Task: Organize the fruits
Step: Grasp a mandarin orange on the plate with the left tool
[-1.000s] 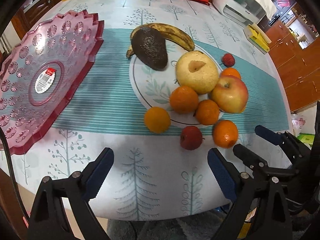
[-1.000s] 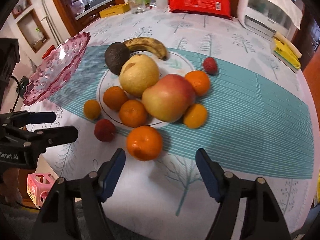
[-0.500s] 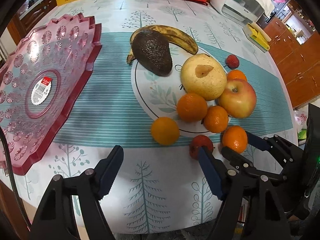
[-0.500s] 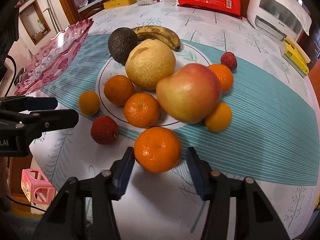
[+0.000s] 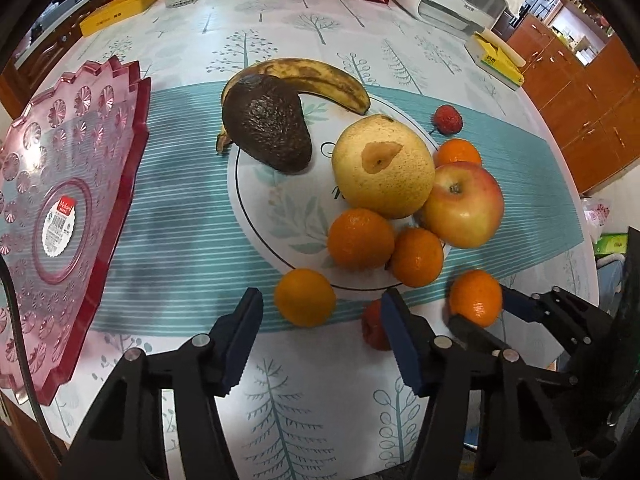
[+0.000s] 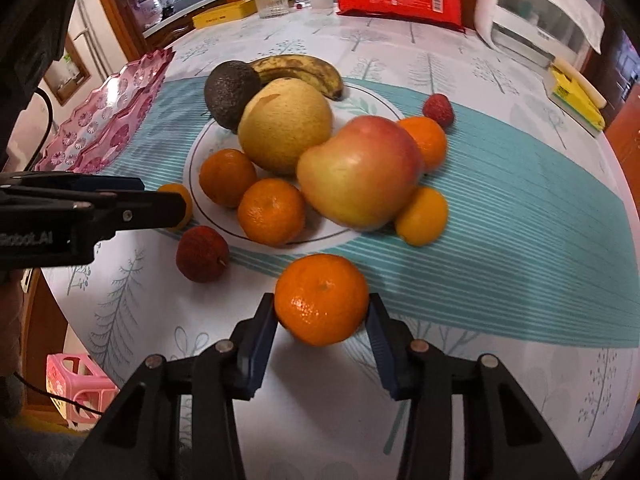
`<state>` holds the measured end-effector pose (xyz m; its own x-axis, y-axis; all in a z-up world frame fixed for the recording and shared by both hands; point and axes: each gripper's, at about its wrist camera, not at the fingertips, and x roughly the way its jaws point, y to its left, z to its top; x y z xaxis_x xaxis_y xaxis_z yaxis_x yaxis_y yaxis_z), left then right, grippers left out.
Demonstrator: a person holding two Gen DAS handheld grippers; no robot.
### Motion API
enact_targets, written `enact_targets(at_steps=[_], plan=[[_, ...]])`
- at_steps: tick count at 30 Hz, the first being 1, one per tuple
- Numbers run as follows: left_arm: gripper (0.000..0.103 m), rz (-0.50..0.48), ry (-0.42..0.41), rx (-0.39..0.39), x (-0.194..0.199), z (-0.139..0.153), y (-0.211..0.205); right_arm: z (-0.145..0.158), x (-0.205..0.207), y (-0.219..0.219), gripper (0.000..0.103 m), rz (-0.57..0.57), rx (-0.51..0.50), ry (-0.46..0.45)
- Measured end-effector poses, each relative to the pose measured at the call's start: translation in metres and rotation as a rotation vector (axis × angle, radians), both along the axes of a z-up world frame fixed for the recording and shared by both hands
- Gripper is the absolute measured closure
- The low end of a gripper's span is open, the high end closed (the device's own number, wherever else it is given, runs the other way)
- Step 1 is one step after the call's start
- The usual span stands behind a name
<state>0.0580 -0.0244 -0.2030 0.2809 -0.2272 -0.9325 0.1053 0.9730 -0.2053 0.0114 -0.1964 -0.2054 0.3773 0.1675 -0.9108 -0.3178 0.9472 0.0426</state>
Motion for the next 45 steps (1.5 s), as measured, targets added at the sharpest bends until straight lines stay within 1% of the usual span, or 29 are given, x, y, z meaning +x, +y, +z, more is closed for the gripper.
enact_targets(at_steps=[2, 6, 9, 11, 14, 18, 21, 25, 28, 33, 36, 38, 40, 45], plan=[[0.047, -0.004, 0.003, 0.004, 0.003, -0.003, -0.002, 0.002, -0.001, -0.004, 0.058, -0.015, 0.003, -0.005], [0.049, -0.012, 0.0, 0.011, 0.012, -0.008, -0.003, 0.003, -0.002, -0.008, 0.058, -0.03, 0.004, -0.005], [0.055, -0.034, -0.003, 0.002, 0.022, -0.01, -0.005, 0.004, -0.003, -0.007, 0.058, -0.03, 0.002, -0.006], [0.056, -0.055, 0.002, -0.017, 0.029, -0.012, -0.008, 0.004, -0.003, -0.007, 0.058, -0.03, 0.003, -0.005], [0.058, -0.099, -0.007, -0.025, 0.035, -0.012, -0.013, 0.004, -0.004, -0.005, 0.058, -0.025, 0.003, -0.003], [0.059, -0.151, -0.015, -0.053, 0.036, -0.007, -0.018, 0.003, -0.004, -0.005, 0.058, -0.027, -0.001, -0.001], [0.059, -0.196, -0.027, -0.044, 0.036, -0.004, -0.024, 0.003, -0.004, -0.005, 0.058, -0.036, 0.0, 0.001], [0.068, -0.228, -0.022, -0.031, 0.04, -0.009, -0.032, 0.002, -0.001, -0.007, 0.058, -0.054, 0.008, 0.016], [0.068, -0.228, -0.009, -0.059, 0.045, -0.011, -0.033, 0.002, 0.0, -0.007, 0.058, -0.061, 0.016, 0.026], [0.067, -0.246, -0.005, -0.067, 0.048, -0.014, -0.031, 0.002, 0.001, -0.007, 0.058, -0.059, 0.02, 0.027], [0.063, -0.251, 0.0, -0.074, 0.051, -0.015, -0.03, 0.001, 0.002, -0.006, 0.058, -0.062, 0.02, 0.029], [0.059, -0.258, -0.008, -0.07, 0.052, -0.016, -0.032, 0.001, 0.002, -0.006, 0.058, -0.064, 0.021, 0.033], [0.057, -0.264, -0.016, -0.064, 0.054, -0.016, -0.033, 0.0, 0.002, -0.005, 0.058, -0.065, 0.022, 0.034], [0.056, -0.256, -0.008, -0.101, 0.06, -0.019, -0.029, -0.002, 0.003, -0.005, 0.058, -0.074, 0.021, 0.044]])
